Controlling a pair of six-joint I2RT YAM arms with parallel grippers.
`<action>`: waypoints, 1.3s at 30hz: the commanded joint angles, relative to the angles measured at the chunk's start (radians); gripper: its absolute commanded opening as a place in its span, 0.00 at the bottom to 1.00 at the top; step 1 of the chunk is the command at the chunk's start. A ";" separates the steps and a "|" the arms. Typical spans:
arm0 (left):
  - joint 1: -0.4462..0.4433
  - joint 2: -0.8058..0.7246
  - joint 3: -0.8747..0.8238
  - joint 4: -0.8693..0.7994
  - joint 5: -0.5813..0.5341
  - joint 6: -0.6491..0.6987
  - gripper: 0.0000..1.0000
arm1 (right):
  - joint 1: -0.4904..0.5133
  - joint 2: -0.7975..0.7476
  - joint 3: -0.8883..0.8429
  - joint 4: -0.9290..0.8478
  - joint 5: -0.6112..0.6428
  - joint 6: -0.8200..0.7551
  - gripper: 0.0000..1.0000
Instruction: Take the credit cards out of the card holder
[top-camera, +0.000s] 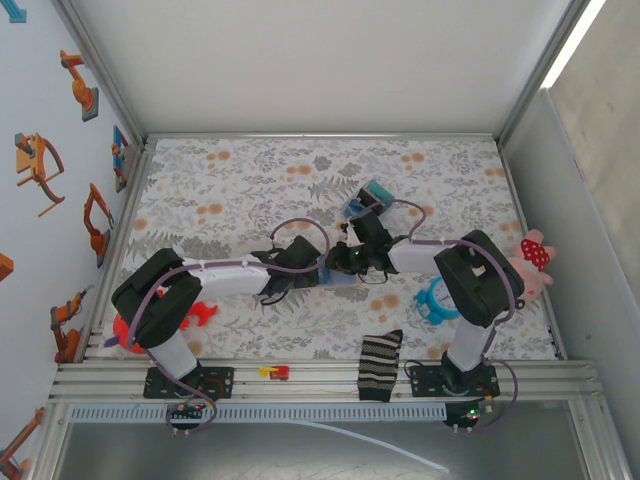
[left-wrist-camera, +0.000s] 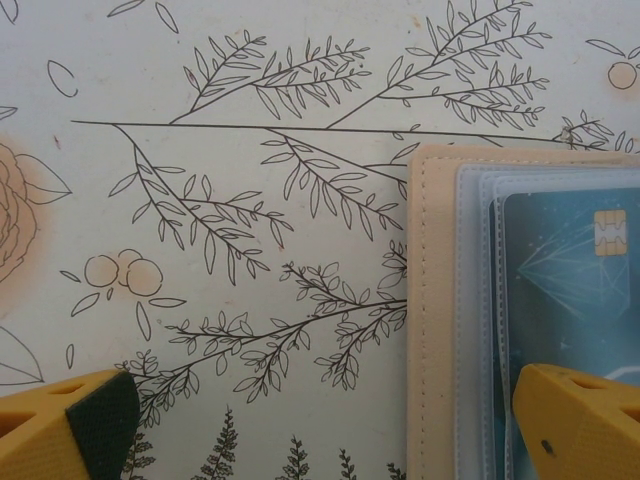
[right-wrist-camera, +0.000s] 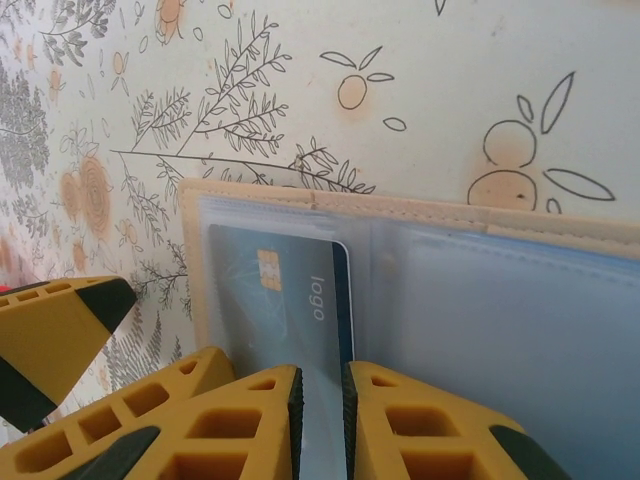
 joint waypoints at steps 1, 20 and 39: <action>0.006 0.047 -0.006 -0.043 0.028 -0.009 0.97 | 0.011 0.028 0.030 0.023 -0.016 0.006 0.19; 0.006 0.047 -0.002 -0.049 0.027 -0.008 0.97 | 0.019 0.012 0.038 -0.074 0.046 -0.003 0.21; 0.004 0.046 0.007 -0.055 0.029 -0.007 0.97 | 0.035 0.008 0.042 -0.107 0.056 -0.012 0.25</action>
